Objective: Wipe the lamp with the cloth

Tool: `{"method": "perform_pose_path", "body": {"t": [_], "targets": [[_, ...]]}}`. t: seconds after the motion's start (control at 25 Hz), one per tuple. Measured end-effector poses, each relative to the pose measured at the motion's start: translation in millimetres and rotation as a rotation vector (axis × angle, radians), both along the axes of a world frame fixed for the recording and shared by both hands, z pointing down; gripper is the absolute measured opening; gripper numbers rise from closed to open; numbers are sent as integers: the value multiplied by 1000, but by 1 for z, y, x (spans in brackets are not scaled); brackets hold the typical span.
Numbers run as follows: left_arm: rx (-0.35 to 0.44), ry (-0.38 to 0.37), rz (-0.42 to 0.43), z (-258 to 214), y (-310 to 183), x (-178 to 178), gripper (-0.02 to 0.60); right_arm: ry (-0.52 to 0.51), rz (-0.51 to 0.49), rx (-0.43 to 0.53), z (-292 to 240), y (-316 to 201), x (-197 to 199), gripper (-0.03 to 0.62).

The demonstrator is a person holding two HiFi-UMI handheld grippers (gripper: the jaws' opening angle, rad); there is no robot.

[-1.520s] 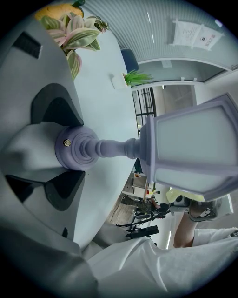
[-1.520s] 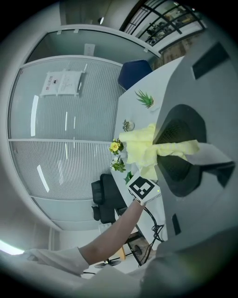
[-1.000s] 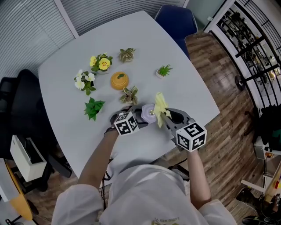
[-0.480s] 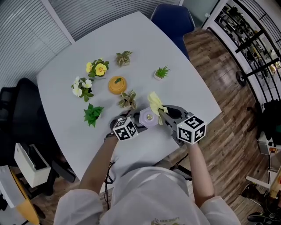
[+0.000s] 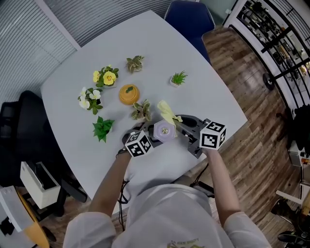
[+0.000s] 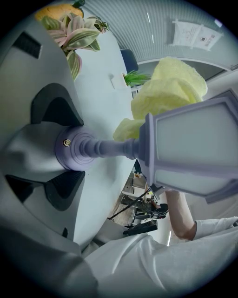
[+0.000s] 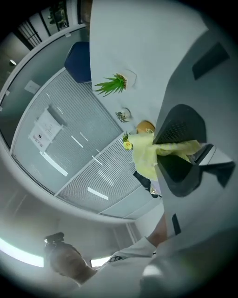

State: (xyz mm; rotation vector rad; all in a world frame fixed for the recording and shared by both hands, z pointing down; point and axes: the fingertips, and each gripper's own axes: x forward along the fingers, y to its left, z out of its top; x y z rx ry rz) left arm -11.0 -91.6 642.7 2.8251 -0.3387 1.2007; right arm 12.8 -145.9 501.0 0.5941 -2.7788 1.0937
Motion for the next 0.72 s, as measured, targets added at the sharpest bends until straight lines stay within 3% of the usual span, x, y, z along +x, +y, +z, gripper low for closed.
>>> {"method": "perform_pose_path", "body": {"t": [0.28, 0.72], "targets": [[-2, 0, -1, 0, 0, 0, 313, -80, -47, -29, 5, 0, -3, 63], [-4, 0, -2, 0, -1, 0, 313, 16, -76, -32, 31, 6, -5, 63]]}}
